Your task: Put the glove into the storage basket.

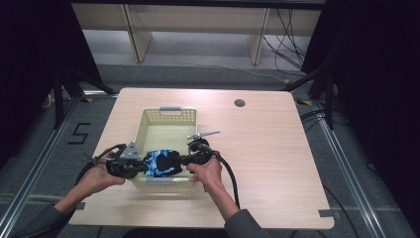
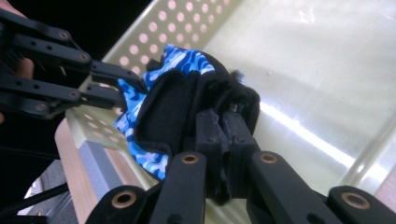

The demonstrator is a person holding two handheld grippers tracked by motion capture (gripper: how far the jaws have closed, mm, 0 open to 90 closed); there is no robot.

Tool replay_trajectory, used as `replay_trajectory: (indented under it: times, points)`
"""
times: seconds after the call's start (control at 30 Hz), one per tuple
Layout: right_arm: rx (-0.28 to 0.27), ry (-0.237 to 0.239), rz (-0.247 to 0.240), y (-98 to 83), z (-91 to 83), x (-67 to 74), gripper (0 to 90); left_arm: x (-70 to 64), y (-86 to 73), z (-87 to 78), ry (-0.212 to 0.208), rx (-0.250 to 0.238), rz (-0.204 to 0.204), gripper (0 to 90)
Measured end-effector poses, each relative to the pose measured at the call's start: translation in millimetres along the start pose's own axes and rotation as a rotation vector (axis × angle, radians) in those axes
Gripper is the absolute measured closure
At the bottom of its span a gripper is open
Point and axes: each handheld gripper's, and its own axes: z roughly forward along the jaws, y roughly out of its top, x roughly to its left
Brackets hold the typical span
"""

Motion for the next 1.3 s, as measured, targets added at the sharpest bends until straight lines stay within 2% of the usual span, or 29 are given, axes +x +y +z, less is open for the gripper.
replay_trajectory:
  times: [0.1, 0.13, 0.27, 0.43, 0.47, 0.5, 0.57, 0.63, 0.67, 0.73, 0.77, 0.8, 0.83, 0.9, 1.0, 1.03, 1.1, 1.17, 1.2, 1.3]
  points:
    - [0.018, -0.017, 0.016, -1.0, 1.0, 1.2, 87.2, 3.6, 1.2, -3.2, 0.01, 0.001, -0.01, 74.4]
    - [0.021, -0.03, -0.004, -1.2, 1.5, -0.1, 87.1, 4.8, 1.4, -4.0, 0.02, -0.002, -0.015, 72.3]
    - [0.027, -0.036, 0.002, -1.2, 0.6, -0.5, 87.2, 7.8, 2.2, -9.3, 0.039, -0.019, -0.017, 69.3]
    - [0.041, -0.04, 0.015, -3.3, 1.2, -1.3, 87.1, 7.5, 4.7, -13.7, 0.034, -0.034, -0.031, 67.9]
    - [0.039, -0.046, 0.012, -3.6, 1.4, -1.6, 87.1, 7.4, 5.6, -14.6, 0.036, -0.036, -0.015, 67.7]
    - [0.04, -0.028, 0.012, -4.1, 1.7, -2.5, 87.0, 6.2, 6.3, -14.6, 0.032, -0.037, -0.027, 67.4]
    - [0.039, -0.041, 0.017, -4.5, 1.1, -1.8, 86.5, 4.1, 7.2, -15.1, 0.025, -0.043, -0.026, 66.0]
    - [0.043, -0.05, 0.01, -4.3, 0.7, -1.5, 86.0, 4.4, 8.3, -15.9, 0.022, -0.041, -0.007, 64.5]
    - [0.045, -0.055, 0.006, -4.2, 0.4, -1.3, 85.4, 2.8, 8.4, -15.5, 0.029, -0.049, -0.029, 63.9]
    - [0.042, -0.056, 0.0, -3.7, -0.5, -0.6, 82.1, 1.5, 9.0, -17.0, 0.025, -0.059, -0.04, 60.4]
    - [0.039, -0.061, 0.003, -3.5, -0.6, 0.5, 81.6, 1.8, 10.0, -18.1, 0.038, -0.07, -0.028, 59.2]
    - [0.049, -0.072, -0.022, -2.1, -1.1, 0.2, 80.9, 1.4, 10.5, -18.9, 0.048, -0.079, -0.015, 58.8]
    - [0.049, -0.09, -0.03, -1.1, -1.3, 1.5, 79.0, 0.0, 10.9, -19.6, 0.043, -0.074, -0.025, 58.1]
    - [0.051, -0.098, -0.03, 1.4, -2.2, 4.1, 73.0, -0.6, 11.6, -21.8, 0.041, -0.08, -0.005, 57.1]
    - [0.06, -0.157, -0.073, 6.5, -6.5, 7.9, 68.7, -2.6, 12.4, -24.7, 0.043, -0.092, -0.007, 56.4]
    - [0.044, -0.147, -0.083, 7.8, -7.9, 7.8, 67.3, -2.7, 12.7, -25.9, 0.043, -0.093, -0.003, 56.2]
    - [0.042, -0.152, -0.061, 9.9, -11.4, 9.5, 65.1, -3.6, 13.0, -28.0, 0.043, -0.098, -0.009, 56.0]
    - [0.029, -0.13, -0.063, 11.5, -15.2, 10.4, 63.9, -4.0, 13.1, -29.8, 0.036, -0.103, -0.017, 54.6]
    - [0.009, -0.131, -0.086, 12.3, -18.4, 10.3, 63.4, -3.6, 13.1, -30.7, 0.037, -0.105, -0.014, 52.5]
    - [-0.007, -0.125, -0.095, 12.9, -24.4, 11.7, 60.8, -5.9, 13.1, -33.5, 0.032, -0.123, -0.038, 49.8]
